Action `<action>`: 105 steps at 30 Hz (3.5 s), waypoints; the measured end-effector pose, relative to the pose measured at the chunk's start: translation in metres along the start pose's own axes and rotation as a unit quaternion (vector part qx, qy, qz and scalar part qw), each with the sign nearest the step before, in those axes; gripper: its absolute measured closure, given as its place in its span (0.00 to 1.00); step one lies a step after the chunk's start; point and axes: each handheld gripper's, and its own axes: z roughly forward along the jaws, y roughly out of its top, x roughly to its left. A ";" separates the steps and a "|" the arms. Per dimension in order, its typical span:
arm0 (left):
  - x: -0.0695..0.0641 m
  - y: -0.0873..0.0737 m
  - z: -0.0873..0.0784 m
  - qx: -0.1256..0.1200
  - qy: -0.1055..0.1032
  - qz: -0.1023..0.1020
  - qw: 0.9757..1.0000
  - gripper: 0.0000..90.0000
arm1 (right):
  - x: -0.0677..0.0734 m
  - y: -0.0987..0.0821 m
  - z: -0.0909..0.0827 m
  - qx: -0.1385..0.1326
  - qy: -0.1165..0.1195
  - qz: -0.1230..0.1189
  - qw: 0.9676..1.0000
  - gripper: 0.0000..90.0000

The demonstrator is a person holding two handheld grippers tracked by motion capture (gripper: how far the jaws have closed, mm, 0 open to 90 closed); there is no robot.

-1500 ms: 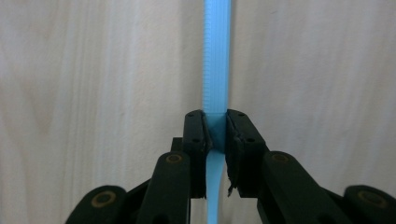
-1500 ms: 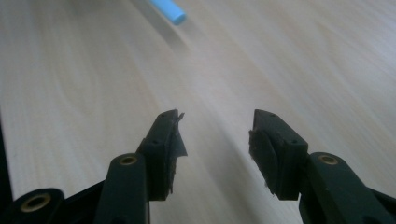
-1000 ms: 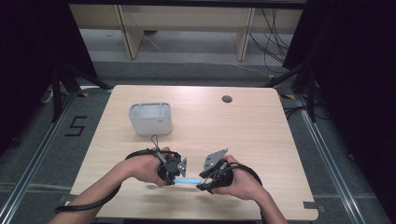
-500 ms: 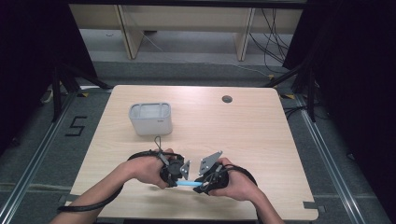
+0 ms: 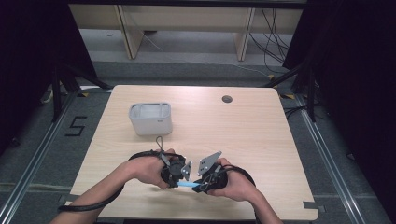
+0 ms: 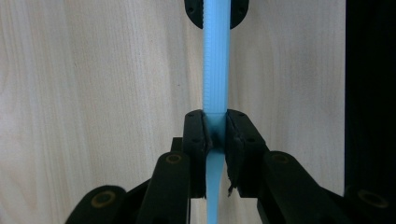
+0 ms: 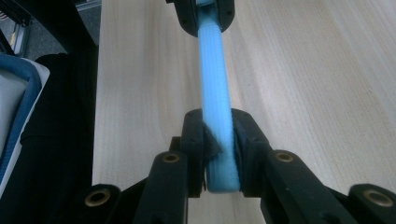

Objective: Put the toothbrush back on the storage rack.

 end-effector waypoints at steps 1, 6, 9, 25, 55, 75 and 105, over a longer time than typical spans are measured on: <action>0.000 0.000 0.000 0.001 0.000 0.001 1.000 0.87 | 0.000 0.000 0.000 -0.001 0.001 -0.002 1.000 0.86; 0.000 0.000 -0.001 0.003 -0.003 0.005 1.000 0.87 | 0.001 0.000 0.000 -0.002 0.006 -0.007 1.000 0.87; 0.000 0.001 -0.002 0.005 -0.003 0.007 1.000 0.87 | 0.001 0.000 0.000 -0.001 0.010 -0.007 1.000 0.87; -0.001 0.002 -0.004 0.003 -0.001 0.008 1.000 0.86 | 0.003 0.000 -0.003 -0.005 0.009 -0.016 1.000 0.88; -0.043 -0.097 0.016 -0.446 0.138 -0.335 0.819 0.39 | -0.007 -0.043 -0.032 -0.175 -0.161 0.122 0.964 0.88; -0.003 -0.063 0.013 -0.527 0.098 -0.432 0.725 0.35 | 0.004 -0.025 -0.022 -0.244 -0.185 0.104 0.946 0.88; 0.013 -0.049 0.010 -0.590 0.064 -0.442 0.673 0.81 | 0.007 -0.014 -0.017 -0.252 -0.200 0.095 0.942 0.87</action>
